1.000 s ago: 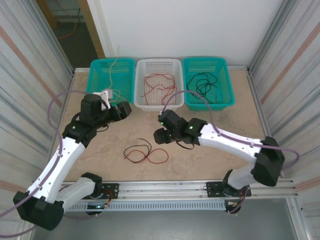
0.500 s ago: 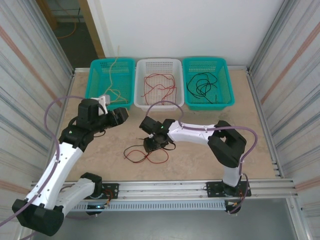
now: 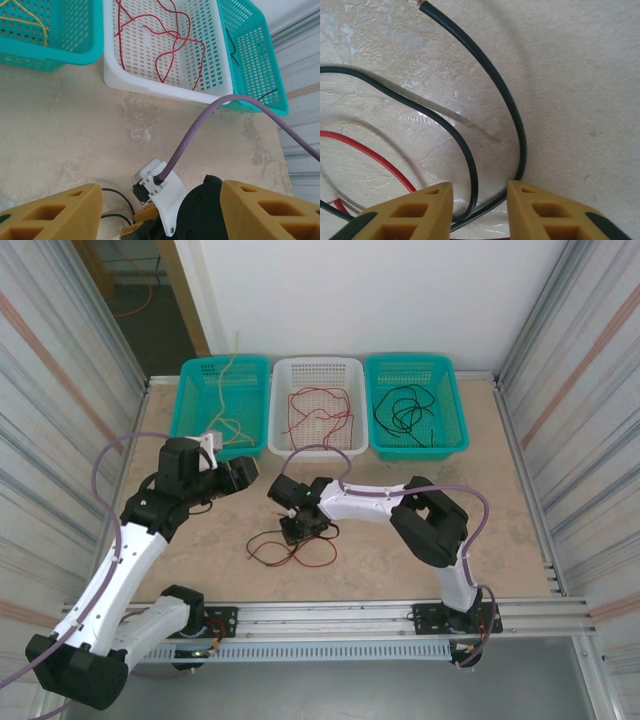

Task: Untangle the cables

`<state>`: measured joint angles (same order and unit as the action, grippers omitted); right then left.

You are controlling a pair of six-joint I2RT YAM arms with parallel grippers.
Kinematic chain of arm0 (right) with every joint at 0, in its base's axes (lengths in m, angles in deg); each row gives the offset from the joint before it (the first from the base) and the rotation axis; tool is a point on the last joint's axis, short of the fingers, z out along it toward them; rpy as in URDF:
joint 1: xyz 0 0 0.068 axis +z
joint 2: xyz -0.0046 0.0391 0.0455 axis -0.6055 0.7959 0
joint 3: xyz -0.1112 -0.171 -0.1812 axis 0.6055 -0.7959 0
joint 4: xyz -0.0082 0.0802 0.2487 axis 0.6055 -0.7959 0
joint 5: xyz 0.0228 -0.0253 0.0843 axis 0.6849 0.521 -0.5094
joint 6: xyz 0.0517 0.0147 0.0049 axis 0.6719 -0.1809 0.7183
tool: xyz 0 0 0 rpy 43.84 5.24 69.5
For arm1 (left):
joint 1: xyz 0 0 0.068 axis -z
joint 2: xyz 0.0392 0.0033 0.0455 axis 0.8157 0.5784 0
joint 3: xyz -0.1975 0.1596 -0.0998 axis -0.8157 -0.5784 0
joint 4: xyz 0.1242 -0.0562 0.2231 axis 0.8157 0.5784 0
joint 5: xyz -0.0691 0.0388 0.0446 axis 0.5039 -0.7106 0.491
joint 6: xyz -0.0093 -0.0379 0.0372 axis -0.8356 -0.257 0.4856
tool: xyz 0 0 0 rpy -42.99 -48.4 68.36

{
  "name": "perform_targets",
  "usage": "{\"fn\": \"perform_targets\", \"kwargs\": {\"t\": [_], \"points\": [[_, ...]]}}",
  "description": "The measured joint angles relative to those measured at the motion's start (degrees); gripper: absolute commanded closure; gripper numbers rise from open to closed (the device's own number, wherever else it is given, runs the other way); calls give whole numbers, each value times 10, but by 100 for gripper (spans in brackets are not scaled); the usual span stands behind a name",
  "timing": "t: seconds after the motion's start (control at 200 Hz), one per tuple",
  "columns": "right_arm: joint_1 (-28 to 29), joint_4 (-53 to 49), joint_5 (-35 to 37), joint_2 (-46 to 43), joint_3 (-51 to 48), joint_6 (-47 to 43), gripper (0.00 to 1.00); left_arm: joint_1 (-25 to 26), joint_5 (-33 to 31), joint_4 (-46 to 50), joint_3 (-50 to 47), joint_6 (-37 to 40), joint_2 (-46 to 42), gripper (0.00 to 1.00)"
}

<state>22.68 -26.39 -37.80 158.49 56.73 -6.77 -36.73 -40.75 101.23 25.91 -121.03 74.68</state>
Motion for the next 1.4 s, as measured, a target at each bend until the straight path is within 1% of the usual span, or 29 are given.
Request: {"fn": "perform_targets", "kwargs": {"t": [0.095, 0.165, 0.23, 0.381, 0.701, 0.912, 1.052, 1.162, 1.268, 1.398], "points": [[0, 0, 2, 0, 2, -6, 92, 0, 0, 0, 0, 0, 0, 36], [0, -4, 8, 0, 3, -7, 97, 0, 0, 0, 0, 1, 0, 36], [0, -8, 17, -2, 3, -9, 100, -2, 1, 0, 0, 2, 0, 36], [0, -18, 50, -40, -5, -19, 100, -4, 8, -2, -4, 2, 0, 35], [0, -15, 132, -251, -10, -51, 100, -4, 58, -34, -14, -3, 3, 34], [0, -2, 161, -343, -10, -72, 100, -3, 83, -63, -15, -5, 3, 29], [0, 10, 165, -389, -10, -80, 100, 2, 96, -79, -15, -5, 8, 32], [0, 18, 166, -416, -10, -80, 99, 18, 109, -95, -14, -4, 19, 34], [0, 22, 166, -428, -10, -81, 100, 38, 125, -103, -9, 0, 31, 34], [0, 22, 166, -429, -10, -81, 99, 54, 139, -109, 6, 6, 35, 37]]}}
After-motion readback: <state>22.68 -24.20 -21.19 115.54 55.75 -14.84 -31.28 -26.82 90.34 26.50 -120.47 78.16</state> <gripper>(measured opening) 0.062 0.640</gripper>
